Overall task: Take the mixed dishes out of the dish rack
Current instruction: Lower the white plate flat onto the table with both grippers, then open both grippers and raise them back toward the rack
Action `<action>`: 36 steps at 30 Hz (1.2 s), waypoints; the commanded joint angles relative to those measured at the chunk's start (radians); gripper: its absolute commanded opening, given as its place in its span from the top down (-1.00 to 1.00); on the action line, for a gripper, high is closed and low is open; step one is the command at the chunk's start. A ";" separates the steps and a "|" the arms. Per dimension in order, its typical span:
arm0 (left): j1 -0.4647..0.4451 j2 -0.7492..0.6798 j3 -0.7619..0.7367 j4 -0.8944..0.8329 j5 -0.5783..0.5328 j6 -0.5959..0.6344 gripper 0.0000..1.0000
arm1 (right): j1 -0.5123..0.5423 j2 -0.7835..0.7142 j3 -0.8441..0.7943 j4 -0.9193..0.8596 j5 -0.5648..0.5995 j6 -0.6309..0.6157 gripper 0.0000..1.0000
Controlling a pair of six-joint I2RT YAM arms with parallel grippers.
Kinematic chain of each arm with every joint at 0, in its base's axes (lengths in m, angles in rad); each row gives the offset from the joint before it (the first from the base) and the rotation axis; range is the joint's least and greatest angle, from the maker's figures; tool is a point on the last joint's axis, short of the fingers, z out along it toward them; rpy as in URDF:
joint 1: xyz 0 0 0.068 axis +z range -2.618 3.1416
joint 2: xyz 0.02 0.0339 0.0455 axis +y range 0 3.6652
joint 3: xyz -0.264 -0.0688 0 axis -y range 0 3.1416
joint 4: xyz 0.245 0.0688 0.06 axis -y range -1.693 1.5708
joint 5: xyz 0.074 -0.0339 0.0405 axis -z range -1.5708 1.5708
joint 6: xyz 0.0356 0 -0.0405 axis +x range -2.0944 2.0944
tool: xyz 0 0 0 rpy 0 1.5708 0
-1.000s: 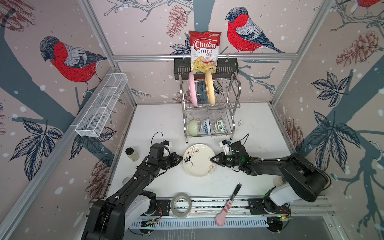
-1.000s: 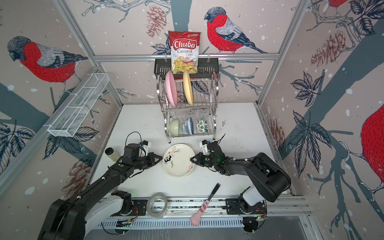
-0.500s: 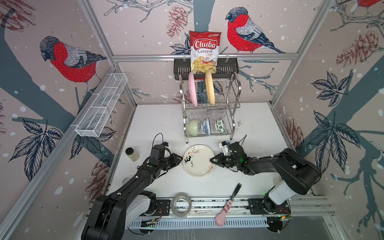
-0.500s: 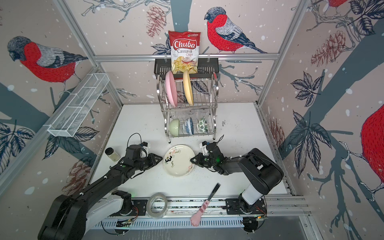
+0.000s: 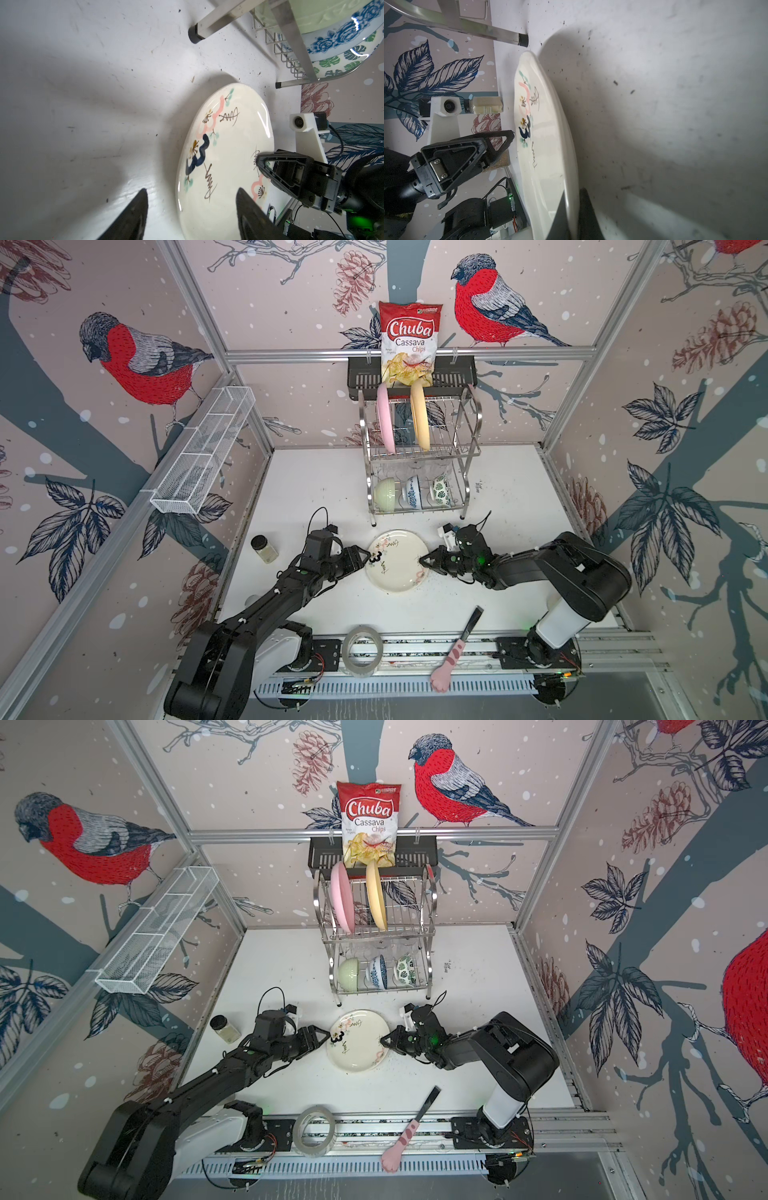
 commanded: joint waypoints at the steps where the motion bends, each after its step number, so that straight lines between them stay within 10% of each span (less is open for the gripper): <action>1: -0.004 0.013 -0.007 0.073 -0.016 -0.015 -0.43 | 0.000 0.001 -0.001 0.018 0.022 0.003 0.82; 21: -0.034 0.082 -0.002 0.148 -0.033 -0.032 -0.52 | -0.012 -0.073 -0.018 -0.085 0.094 -0.022 -0.13; 36: 0.048 -0.071 0.288 -0.148 -0.145 0.094 -0.55 | -0.074 -0.648 0.137 -0.750 0.500 -0.289 -0.17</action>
